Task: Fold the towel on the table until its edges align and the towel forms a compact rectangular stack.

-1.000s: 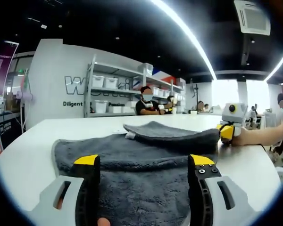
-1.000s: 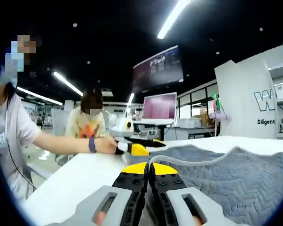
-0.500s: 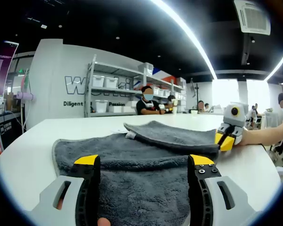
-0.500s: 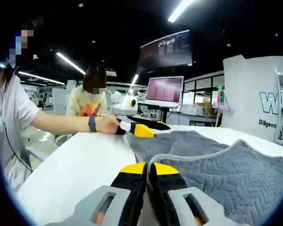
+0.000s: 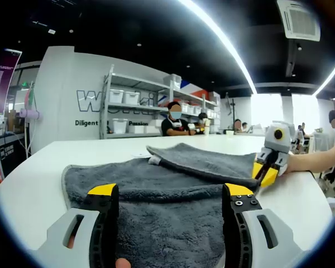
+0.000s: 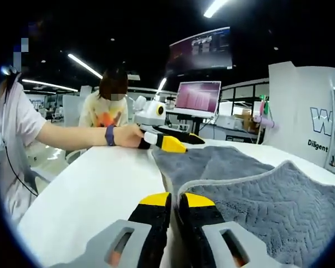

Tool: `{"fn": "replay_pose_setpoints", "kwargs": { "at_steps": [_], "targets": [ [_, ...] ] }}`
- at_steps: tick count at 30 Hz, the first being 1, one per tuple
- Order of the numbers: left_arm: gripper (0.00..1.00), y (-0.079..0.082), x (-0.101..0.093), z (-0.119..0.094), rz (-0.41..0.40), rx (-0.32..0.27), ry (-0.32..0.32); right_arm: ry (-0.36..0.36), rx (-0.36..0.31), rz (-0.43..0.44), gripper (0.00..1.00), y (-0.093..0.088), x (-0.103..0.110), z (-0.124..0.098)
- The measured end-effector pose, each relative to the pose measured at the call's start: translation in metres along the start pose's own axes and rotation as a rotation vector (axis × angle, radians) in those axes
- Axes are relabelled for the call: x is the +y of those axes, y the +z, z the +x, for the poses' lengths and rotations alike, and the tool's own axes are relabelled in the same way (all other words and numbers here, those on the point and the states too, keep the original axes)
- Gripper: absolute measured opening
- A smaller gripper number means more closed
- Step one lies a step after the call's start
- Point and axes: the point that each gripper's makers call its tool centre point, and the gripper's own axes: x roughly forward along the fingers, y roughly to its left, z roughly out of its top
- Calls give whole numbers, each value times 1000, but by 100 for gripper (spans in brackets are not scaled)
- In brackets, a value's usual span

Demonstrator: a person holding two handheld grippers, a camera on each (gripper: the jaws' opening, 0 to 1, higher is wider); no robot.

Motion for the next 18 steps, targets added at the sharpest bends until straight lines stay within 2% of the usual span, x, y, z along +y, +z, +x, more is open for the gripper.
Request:
{"fn": "replay_pose_setpoints", "kwargs": {
  "at_steps": [8, 12, 18],
  "targets": [
    [74, 0, 0, 0, -2, 0, -2, -32, -37, 65, 17, 7, -9, -6],
    [74, 0, 0, 0, -5, -1, -3, -49, -107, 112, 22, 19, -15, -12],
    [74, 0, -1, 0, -8, -3, -6, -182, -206, 133, 27, 35, -44, -34]
  ]
}}
